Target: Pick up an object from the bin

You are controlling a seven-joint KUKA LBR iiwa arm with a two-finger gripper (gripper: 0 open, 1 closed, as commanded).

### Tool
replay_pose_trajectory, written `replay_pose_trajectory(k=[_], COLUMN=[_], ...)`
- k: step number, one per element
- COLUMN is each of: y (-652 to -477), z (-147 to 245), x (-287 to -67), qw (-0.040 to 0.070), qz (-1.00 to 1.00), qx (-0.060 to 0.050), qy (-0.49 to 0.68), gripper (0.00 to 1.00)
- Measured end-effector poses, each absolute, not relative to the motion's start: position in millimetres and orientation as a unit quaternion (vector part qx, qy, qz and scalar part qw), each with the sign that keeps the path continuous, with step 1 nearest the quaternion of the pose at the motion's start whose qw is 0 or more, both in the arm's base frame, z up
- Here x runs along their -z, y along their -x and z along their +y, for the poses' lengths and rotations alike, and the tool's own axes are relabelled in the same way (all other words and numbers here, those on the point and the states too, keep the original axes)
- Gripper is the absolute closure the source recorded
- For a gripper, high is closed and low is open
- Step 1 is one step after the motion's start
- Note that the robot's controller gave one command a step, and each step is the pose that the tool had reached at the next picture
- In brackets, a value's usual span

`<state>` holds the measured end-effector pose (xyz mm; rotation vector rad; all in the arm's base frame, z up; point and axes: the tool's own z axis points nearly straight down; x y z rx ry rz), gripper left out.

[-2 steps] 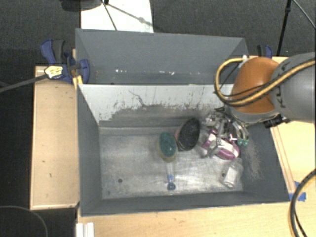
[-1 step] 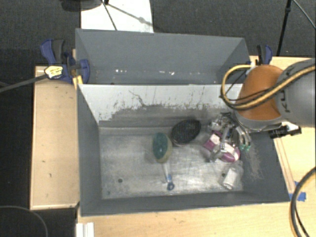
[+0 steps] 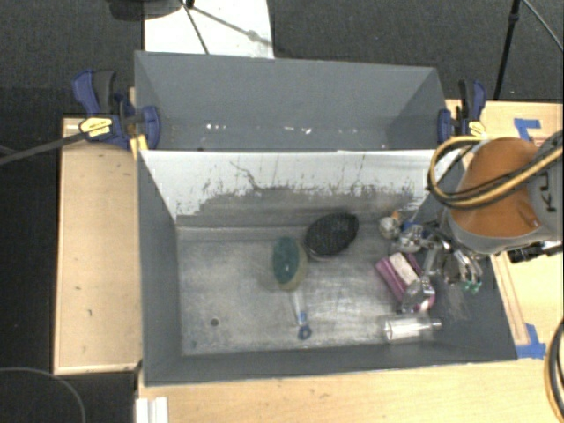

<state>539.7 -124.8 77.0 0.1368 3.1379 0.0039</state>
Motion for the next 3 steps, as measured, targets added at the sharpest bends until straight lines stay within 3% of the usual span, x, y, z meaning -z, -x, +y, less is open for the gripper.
replay_pose_trajectory(k=[1, 2, 3], y=[-540.8, -546.4, -534.7], z=[-121, -118, -129], x=[-77, -75, -236], qw=[0.001, 0.003, 0.004], qz=[0.999, 0.982, 0.931], qx=[-0.002, -0.01, 0.002], qy=[-0.041, 0.189, 0.364], gripper=[1.0, 1.0, 1.0])
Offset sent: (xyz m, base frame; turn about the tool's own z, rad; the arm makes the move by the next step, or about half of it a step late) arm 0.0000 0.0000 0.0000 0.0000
